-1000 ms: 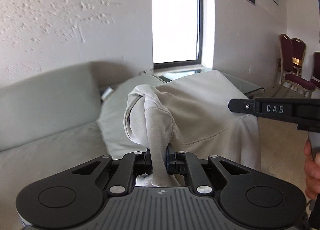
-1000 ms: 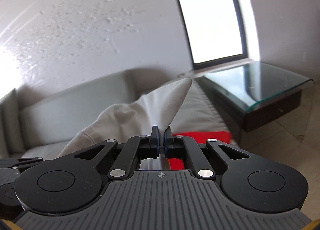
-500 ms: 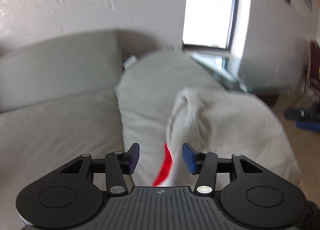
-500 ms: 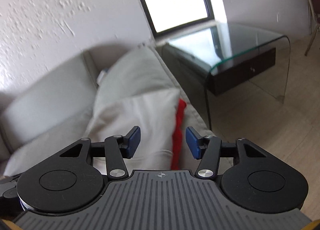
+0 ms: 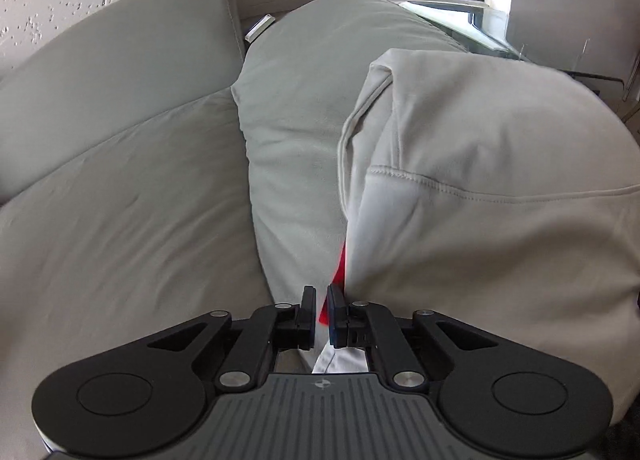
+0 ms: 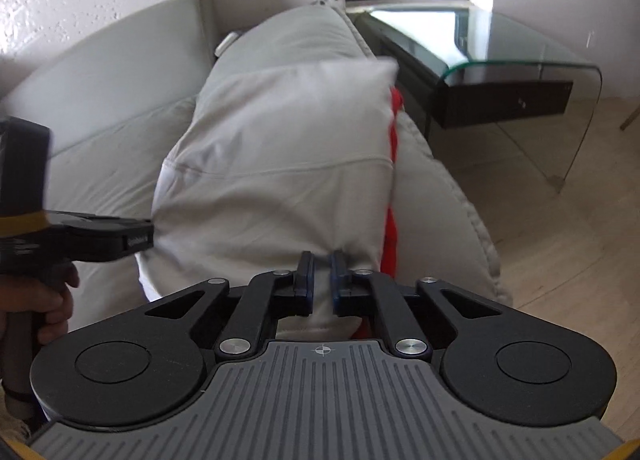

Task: Fold clothes
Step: 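Carry the sweatshirt with the left gripper onto the sofa arm and release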

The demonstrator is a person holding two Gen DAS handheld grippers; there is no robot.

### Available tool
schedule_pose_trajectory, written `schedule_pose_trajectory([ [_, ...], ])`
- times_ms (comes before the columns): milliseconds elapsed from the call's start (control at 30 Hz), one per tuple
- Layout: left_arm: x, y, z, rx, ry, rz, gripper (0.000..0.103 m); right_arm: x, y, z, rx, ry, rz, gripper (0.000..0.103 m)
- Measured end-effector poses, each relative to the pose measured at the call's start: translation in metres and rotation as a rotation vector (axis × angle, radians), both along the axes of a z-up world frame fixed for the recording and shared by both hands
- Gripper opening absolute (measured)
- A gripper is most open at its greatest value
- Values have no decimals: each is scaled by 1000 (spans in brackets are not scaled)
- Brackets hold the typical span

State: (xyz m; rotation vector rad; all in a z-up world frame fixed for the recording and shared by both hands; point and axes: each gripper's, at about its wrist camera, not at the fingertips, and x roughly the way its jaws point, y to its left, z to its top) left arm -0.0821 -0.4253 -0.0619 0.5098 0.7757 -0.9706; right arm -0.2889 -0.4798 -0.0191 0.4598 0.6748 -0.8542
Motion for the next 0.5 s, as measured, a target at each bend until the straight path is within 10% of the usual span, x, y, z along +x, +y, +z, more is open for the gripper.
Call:
schedule_pose_trajectory([
  [133, -19, 45, 44, -101, -13, 8, 43, -13, 15, 34, 28, -115, -2, 54],
  [267, -40, 82, 79, -143, 20, 4, 50, -29, 32, 55, 112, -234, -56, 87],
  [500, -70, 114, 111, -182, 54, -43, 84, -43, 69, 98, 153, -238, -107, 102],
])
